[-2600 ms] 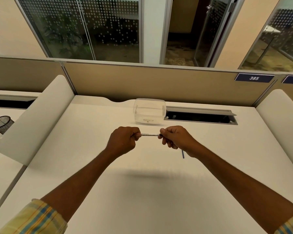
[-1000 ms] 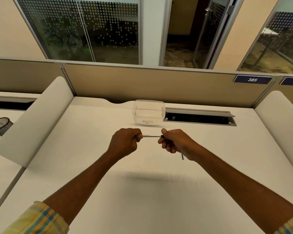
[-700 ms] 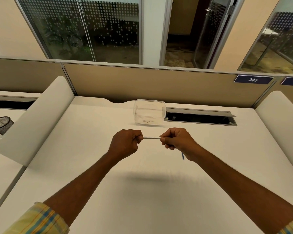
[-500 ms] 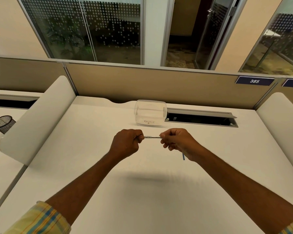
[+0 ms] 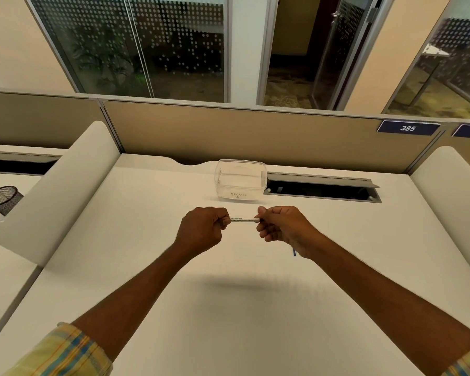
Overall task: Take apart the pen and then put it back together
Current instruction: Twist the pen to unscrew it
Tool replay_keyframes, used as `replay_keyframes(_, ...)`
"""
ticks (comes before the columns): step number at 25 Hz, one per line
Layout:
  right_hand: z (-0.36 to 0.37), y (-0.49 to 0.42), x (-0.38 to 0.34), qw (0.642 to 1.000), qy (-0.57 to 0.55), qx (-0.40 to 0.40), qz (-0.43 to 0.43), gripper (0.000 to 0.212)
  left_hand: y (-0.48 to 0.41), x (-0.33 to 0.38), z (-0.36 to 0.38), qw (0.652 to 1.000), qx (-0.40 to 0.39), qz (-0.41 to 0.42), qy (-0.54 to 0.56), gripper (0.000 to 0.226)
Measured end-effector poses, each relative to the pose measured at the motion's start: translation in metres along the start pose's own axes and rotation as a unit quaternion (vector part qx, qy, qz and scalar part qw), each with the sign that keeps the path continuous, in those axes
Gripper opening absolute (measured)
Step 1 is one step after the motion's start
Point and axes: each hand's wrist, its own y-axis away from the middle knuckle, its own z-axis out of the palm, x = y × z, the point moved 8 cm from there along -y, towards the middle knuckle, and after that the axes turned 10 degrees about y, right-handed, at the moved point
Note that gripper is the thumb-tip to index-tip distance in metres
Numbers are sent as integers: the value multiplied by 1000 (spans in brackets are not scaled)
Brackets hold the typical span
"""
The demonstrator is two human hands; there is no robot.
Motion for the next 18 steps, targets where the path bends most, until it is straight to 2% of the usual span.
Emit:
replay_keyframes(2, -1, -2, 0, 1000, 12, 5, 6, 29, -2, 1, 0, 1000, -4, 0, -4, 23)
replay_keyframes(7, -7, -2, -6, 999, 35, 29, -25, 11, -4, 1, 2, 1000, -9, 2, -5, 23)
replay_keyframes(13, -5, -3, -8, 999, 15, 22, -17, 15, -5, -1, 3, 1000, -6, 0, -7, 23)
replay_keyframes(16, 6, 0, -3, 997, 37, -41, 59, 47, -7, -2, 3, 1000, -7, 2, -6, 21)
replay_keyframes(18, 10, 1, 1, 989, 82, -74, 97, 55, -7, -3, 3, 1000, -11, 0, -8, 23)
